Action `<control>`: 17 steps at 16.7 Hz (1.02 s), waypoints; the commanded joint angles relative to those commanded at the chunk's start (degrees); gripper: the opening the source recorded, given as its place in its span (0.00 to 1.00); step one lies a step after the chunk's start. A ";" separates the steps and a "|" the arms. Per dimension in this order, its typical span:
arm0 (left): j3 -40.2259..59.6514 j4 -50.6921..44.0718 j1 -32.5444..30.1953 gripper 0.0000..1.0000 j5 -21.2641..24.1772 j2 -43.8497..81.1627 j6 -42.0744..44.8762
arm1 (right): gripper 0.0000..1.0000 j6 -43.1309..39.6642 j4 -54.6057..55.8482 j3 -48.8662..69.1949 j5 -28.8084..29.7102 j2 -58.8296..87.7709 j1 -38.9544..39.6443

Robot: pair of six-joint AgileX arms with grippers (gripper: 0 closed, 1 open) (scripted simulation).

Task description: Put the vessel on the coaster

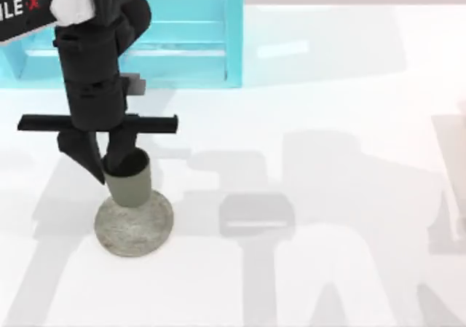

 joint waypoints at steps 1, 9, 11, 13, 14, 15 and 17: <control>-1.87 2.13 -0.12 0.00 0.07 0.25 -0.18 | 1.00 0.00 0.00 0.00 0.00 0.00 0.00; -8.83 9.80 -0.99 0.00 0.00 1.20 -0.69 | 1.00 0.00 0.00 0.00 0.00 0.00 0.00; -8.83 9.80 -0.99 0.15 0.00 1.20 -0.69 | 1.00 0.00 0.00 0.00 0.00 0.00 0.00; -8.83 9.80 -0.99 0.30 0.00 1.20 -0.69 | 1.00 0.00 0.00 0.00 0.00 0.00 0.00; -8.83 9.80 -0.99 0.38 0.00 1.20 -0.69 | 1.00 0.00 0.00 0.00 0.00 0.00 0.00; -8.83 9.80 -0.99 0.45 0.00 1.20 -0.69 | 1.00 0.00 0.00 0.00 0.00 0.00 0.00; -8.83 9.80 -0.99 0.60 0.00 1.20 -0.69 | 1.00 0.00 0.00 0.00 0.00 0.00 0.00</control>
